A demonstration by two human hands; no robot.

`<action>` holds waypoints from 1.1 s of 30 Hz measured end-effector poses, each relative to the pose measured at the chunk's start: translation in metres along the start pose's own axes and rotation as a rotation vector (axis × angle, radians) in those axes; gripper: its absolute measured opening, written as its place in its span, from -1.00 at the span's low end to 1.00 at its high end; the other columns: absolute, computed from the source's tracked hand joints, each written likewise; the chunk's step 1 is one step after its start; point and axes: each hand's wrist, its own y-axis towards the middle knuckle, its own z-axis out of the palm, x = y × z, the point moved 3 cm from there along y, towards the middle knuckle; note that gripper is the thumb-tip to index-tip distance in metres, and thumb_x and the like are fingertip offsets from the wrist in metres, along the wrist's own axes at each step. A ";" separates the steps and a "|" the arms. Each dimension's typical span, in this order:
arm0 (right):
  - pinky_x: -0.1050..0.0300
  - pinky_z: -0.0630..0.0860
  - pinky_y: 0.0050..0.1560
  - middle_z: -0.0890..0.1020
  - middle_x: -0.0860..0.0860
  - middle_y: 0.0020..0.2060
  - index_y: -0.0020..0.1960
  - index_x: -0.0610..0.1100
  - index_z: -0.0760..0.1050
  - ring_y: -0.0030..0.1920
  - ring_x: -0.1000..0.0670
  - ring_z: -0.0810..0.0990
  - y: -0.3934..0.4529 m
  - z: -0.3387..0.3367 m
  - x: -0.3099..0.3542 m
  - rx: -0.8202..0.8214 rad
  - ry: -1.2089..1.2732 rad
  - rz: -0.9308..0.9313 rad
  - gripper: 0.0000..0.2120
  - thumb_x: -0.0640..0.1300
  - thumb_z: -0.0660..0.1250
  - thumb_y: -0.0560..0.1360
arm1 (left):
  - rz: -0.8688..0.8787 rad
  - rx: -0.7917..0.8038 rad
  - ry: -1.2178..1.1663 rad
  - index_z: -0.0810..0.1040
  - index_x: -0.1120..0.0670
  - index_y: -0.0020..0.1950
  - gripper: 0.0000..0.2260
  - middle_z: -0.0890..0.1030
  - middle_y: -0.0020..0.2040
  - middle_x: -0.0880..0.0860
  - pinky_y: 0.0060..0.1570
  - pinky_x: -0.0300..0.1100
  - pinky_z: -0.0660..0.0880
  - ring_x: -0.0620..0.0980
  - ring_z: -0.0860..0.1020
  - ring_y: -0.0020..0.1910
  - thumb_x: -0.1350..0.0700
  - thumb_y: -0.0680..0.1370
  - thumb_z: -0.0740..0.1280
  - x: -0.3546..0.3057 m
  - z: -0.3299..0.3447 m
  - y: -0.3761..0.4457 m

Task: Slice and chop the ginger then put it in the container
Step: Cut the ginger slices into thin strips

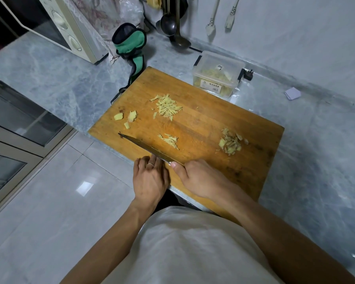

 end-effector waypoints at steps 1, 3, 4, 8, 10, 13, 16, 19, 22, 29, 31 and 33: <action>-0.03 0.42 -0.31 0.44 -0.12 -0.44 -0.38 -0.18 0.33 -0.35 -0.18 0.49 0.000 0.001 0.000 0.000 -0.003 0.002 -0.35 0.23 -0.06 0.69 | -0.011 0.005 0.006 0.63 0.15 -0.04 -0.77 0.65 0.00 0.11 0.18 0.05 0.40 0.18 0.52 0.06 0.09 0.54 0.20 -0.001 -0.001 -0.001; -0.02 0.40 -0.31 0.44 -0.12 -0.44 -0.38 -0.17 0.33 -0.32 -0.19 0.51 0.000 0.003 -0.001 -0.001 -0.006 0.002 -0.35 0.23 -0.07 0.69 | -0.031 0.010 0.011 0.64 0.15 -0.04 -0.76 0.66 0.00 0.10 0.20 0.07 0.39 0.18 0.51 0.08 0.09 0.53 0.21 -0.003 -0.001 -0.001; 0.00 0.37 -0.32 0.43 -0.12 -0.44 -0.39 -0.17 0.32 -0.32 -0.19 0.49 0.000 0.003 -0.002 0.001 -0.005 0.003 -0.35 0.22 -0.07 0.70 | -0.036 0.008 0.006 0.64 0.15 -0.04 -0.76 0.66 0.01 0.10 0.21 0.07 0.39 0.18 0.51 0.09 0.09 0.53 0.21 -0.003 0.000 -0.002; 0.03 0.32 -0.34 0.42 -0.13 -0.45 -0.40 -0.17 0.31 -0.37 -0.17 0.43 0.002 0.004 -0.002 0.003 0.011 0.010 -0.35 0.22 -0.07 0.70 | -0.032 -0.003 -0.020 0.64 0.15 -0.01 -0.72 0.66 0.04 0.10 0.21 0.08 0.39 0.18 0.50 0.11 0.07 0.54 0.17 -0.002 0.000 -0.002; 0.01 0.39 -0.32 0.46 -0.16 -0.41 -0.38 -0.16 0.33 -0.32 -0.20 0.48 0.004 0.006 -0.004 0.002 0.008 0.018 -0.36 0.22 -0.07 0.69 | -0.035 -0.013 -0.032 0.64 0.16 -0.05 -0.72 0.66 0.00 0.12 0.19 0.08 0.39 0.19 0.50 0.10 0.07 0.53 0.17 -0.003 -0.001 -0.002; -0.03 0.48 -0.24 0.53 -0.21 -0.31 -0.37 -0.11 0.33 -0.23 -0.23 0.52 0.005 0.011 -0.008 -0.025 0.026 0.008 -0.39 0.24 -0.07 0.69 | -0.042 -0.031 -0.043 0.61 0.18 -0.15 -0.76 0.65 -0.09 0.15 0.16 0.08 0.40 0.20 0.50 0.08 0.09 0.51 0.21 -0.004 -0.002 -0.002; -0.11 0.54 -0.14 0.58 -0.24 -0.24 -0.35 -0.07 0.32 -0.16 -0.26 0.55 0.005 0.017 -0.011 -0.043 0.049 -0.006 -0.41 0.26 -0.09 0.68 | -0.045 -0.023 -0.039 0.61 0.19 -0.16 -0.76 0.65 -0.09 0.15 0.18 0.08 0.40 0.21 0.50 0.11 0.09 0.51 0.21 -0.004 0.000 -0.003; -0.13 0.55 -0.12 0.59 -0.23 -0.24 -0.33 -0.08 0.36 -0.17 -0.25 0.55 0.004 0.016 -0.012 -0.033 0.066 0.021 -0.40 0.26 -0.10 0.67 | -0.055 -0.013 -0.037 0.60 0.19 -0.15 -0.77 0.65 -0.08 0.15 0.19 0.09 0.40 0.21 0.49 0.12 0.10 0.51 0.22 -0.006 0.000 -0.004; -0.04 0.48 -0.23 0.55 -0.21 -0.28 -0.35 -0.09 0.34 -0.23 -0.23 0.52 0.003 0.013 -0.011 -0.018 0.053 0.010 -0.40 0.24 -0.08 0.68 | -0.079 0.009 -0.049 0.60 0.19 -0.19 -0.78 0.65 -0.13 0.15 0.19 0.10 0.40 0.22 0.49 0.13 0.10 0.50 0.22 -0.006 -0.001 -0.004; 0.04 0.35 -0.25 0.44 -0.15 -0.34 -0.38 -0.10 0.31 -0.27 -0.18 0.46 0.003 0.011 -0.009 0.032 0.034 0.025 -0.39 0.25 -0.08 0.68 | -0.097 0.025 -0.076 0.60 0.18 -0.19 -0.77 0.67 -0.11 0.15 0.19 0.10 0.40 0.21 0.50 0.14 0.10 0.50 0.20 -0.007 -0.003 -0.002; 0.01 0.42 -0.22 0.47 -0.17 -0.32 -0.37 -0.10 0.32 -0.21 -0.21 0.50 0.004 0.012 -0.007 0.031 0.039 0.034 -0.39 0.24 -0.07 0.69 | -0.099 0.024 -0.094 0.61 0.18 -0.19 -0.73 0.66 -0.14 0.15 0.17 0.10 0.40 0.22 0.50 0.12 0.09 0.50 0.17 -0.008 -0.004 -0.002; -0.02 0.47 -0.20 0.53 -0.20 -0.27 -0.35 -0.10 0.33 -0.15 -0.24 0.54 0.005 0.013 -0.005 0.019 0.038 0.041 -0.40 0.24 -0.06 0.69 | -0.095 0.018 -0.100 0.61 0.20 -0.20 -0.71 0.65 -0.17 0.16 0.16 0.10 0.42 0.23 0.51 0.10 0.08 0.50 0.17 -0.007 -0.005 -0.002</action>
